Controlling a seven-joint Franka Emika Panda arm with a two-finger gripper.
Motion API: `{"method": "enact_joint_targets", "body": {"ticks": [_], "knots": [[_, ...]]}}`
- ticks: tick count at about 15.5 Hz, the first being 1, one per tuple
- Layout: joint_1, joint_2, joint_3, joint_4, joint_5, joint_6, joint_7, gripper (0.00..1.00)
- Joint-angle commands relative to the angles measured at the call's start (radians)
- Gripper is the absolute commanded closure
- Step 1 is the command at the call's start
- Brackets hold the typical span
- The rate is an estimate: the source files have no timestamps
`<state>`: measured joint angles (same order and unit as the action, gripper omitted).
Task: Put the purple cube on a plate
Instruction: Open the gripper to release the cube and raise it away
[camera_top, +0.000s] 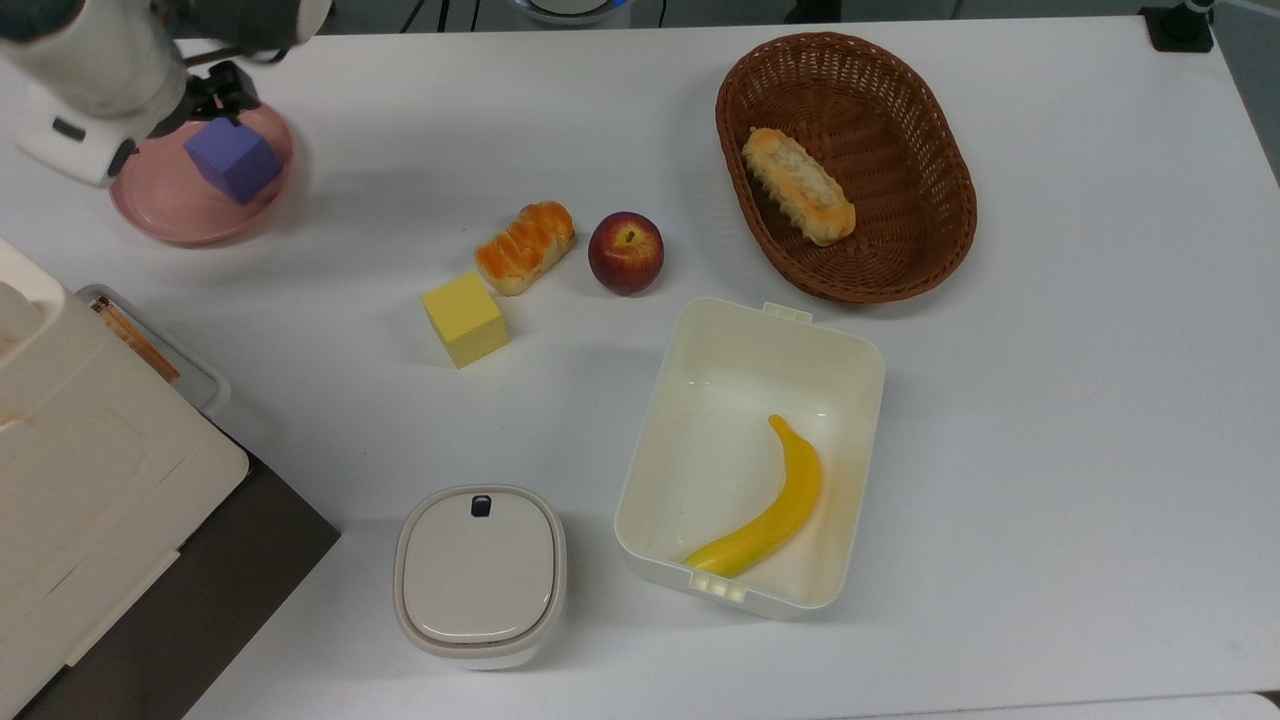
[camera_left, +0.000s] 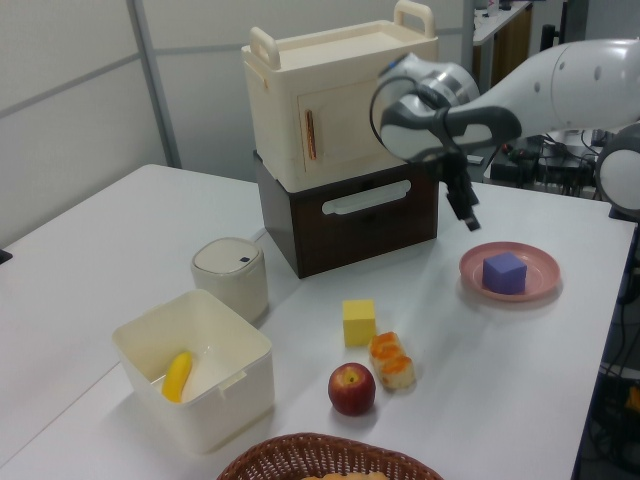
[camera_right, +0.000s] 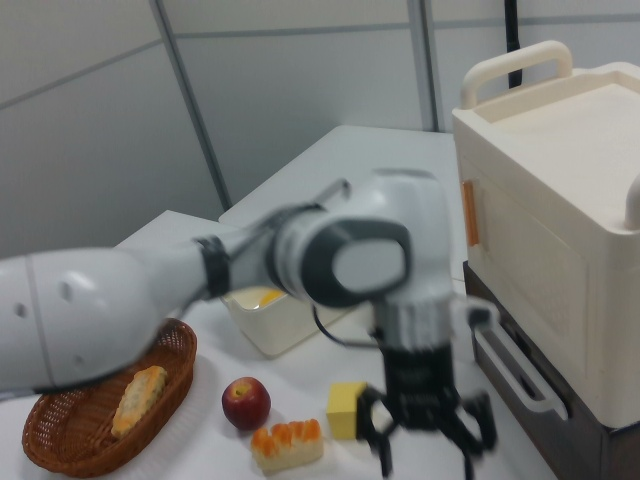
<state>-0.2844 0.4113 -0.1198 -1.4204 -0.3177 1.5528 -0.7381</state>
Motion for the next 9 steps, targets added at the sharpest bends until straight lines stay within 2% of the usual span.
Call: {"method": "enact_joint_targets", "body": {"ticks": [1, 3, 9], "knots": [[0.111, -0.074, -0.001, -0.009, 0.015, -0.016, 0.075, 0.0], [0.142, -0.085, -0.001, 0.027, 0.032, -0.016, 0.106, 0.0], [0.168, -0.172, 0.005, 0.029, 0.182, -0.008, 0.222, 0.0]]}}
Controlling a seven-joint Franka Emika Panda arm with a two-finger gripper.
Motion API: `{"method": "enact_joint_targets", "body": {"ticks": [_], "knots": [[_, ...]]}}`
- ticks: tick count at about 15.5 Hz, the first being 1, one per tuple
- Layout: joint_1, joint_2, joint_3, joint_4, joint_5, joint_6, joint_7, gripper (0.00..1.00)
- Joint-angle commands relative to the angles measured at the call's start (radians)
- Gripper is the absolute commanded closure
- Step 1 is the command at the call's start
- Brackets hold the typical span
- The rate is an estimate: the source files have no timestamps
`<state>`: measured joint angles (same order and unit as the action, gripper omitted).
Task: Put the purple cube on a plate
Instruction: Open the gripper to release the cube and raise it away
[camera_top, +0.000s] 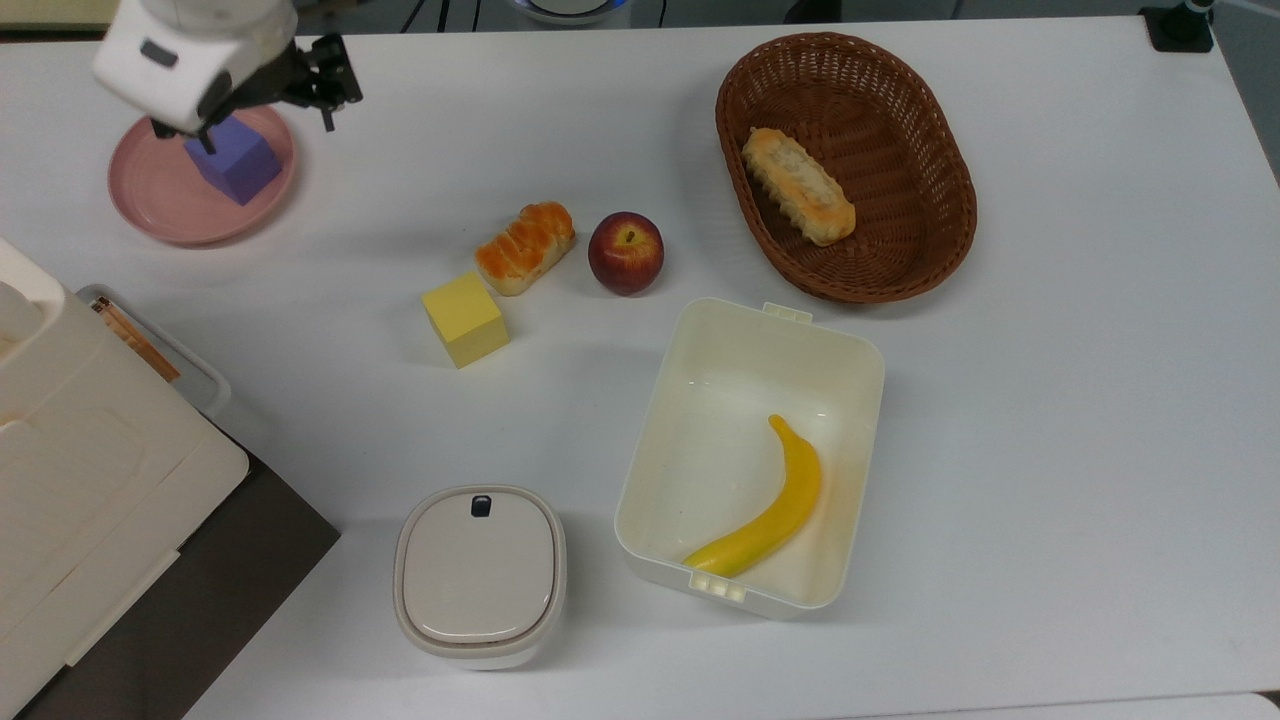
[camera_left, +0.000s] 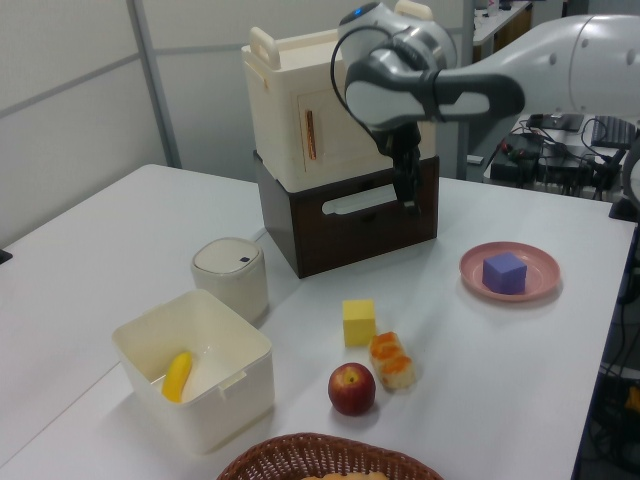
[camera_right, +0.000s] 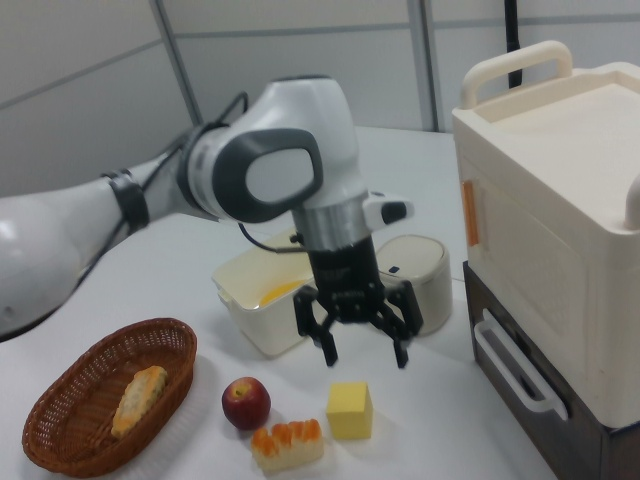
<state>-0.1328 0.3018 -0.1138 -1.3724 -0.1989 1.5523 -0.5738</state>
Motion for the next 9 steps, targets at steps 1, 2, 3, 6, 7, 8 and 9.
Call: {"method": "enact_joint_targets", "body": {"ticks": [1, 2, 3, 6, 7, 8, 9], "knots": [[0.018, -0.066, -0.001, -0.019, 0.088, -0.008, 0.095, 0.0], [0.021, -0.076, -0.001, -0.019, 0.105, -0.003, 0.133, 0.0], [0.025, -0.079, -0.001, -0.016, 0.105, -0.001, 0.161, 0.0], [0.029, -0.078, -0.003, -0.019, 0.105, 0.017, 0.221, 0.0], [0.029, -0.078, -0.003, -0.022, 0.111, 0.063, 0.233, 0.0], [0.027, -0.079, -0.001, -0.027, 0.116, 0.098, 0.248, 0.0], [0.024, -0.085, -0.004, -0.027, 0.128, 0.101, 0.276, 0.0]]}}
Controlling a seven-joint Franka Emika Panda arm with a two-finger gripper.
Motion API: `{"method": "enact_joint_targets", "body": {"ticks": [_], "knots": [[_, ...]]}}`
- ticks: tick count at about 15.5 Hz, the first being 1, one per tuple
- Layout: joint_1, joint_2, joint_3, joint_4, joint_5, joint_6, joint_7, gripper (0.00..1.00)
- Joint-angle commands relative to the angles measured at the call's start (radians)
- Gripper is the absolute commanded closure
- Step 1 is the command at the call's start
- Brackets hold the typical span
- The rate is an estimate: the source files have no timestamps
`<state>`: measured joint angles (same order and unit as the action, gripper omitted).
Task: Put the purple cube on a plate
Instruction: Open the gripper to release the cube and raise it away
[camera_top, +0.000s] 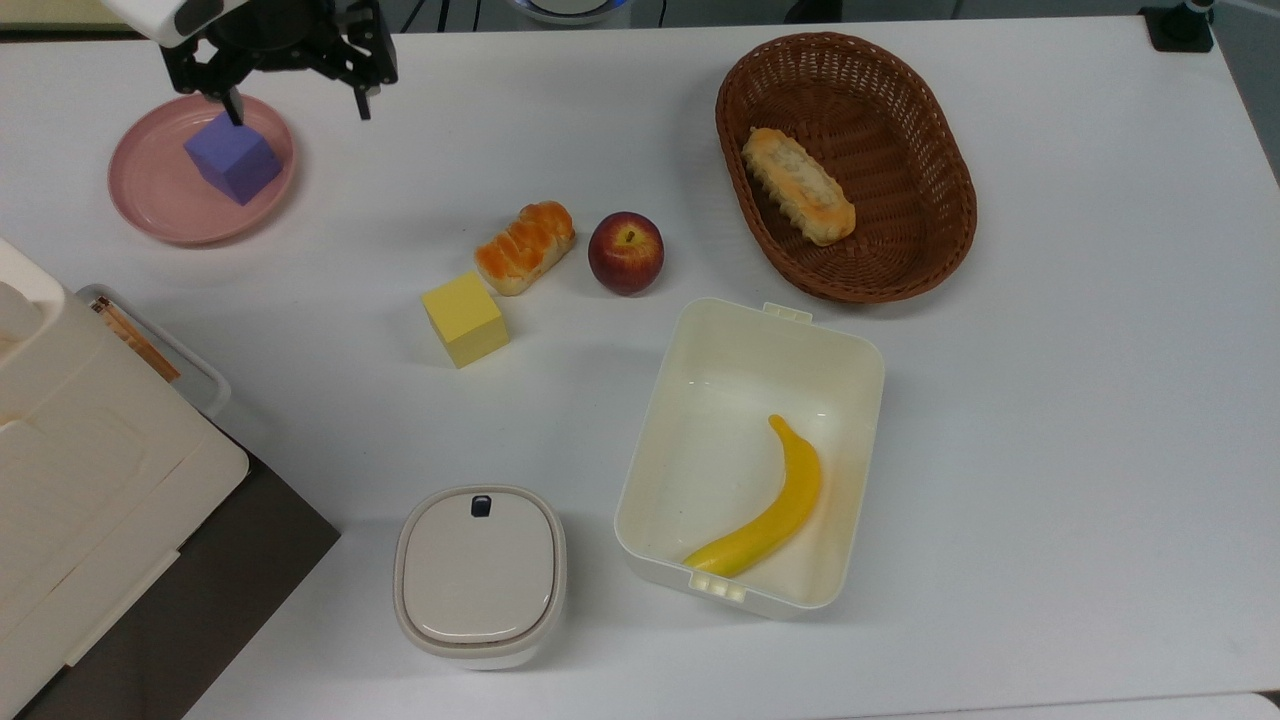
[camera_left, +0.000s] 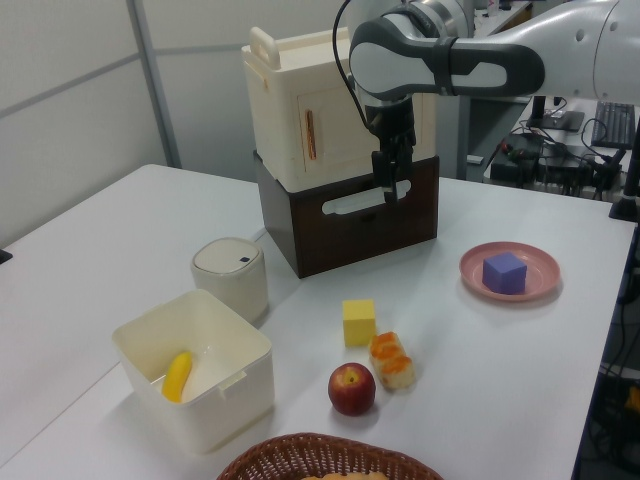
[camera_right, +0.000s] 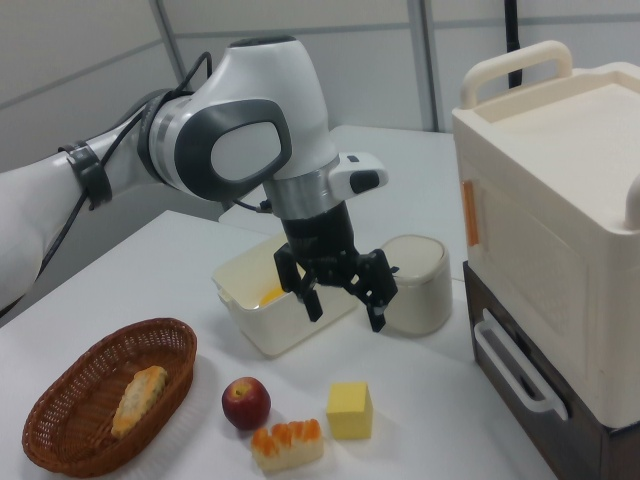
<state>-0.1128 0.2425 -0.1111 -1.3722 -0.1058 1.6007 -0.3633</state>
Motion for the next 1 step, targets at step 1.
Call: {"method": "enact_joint_targets", "body": {"ticks": [1], "knots": [[-0.001, -0.034, -0.01, -0.028, 0.05, 0.051, 0.104, 0.0]]}}
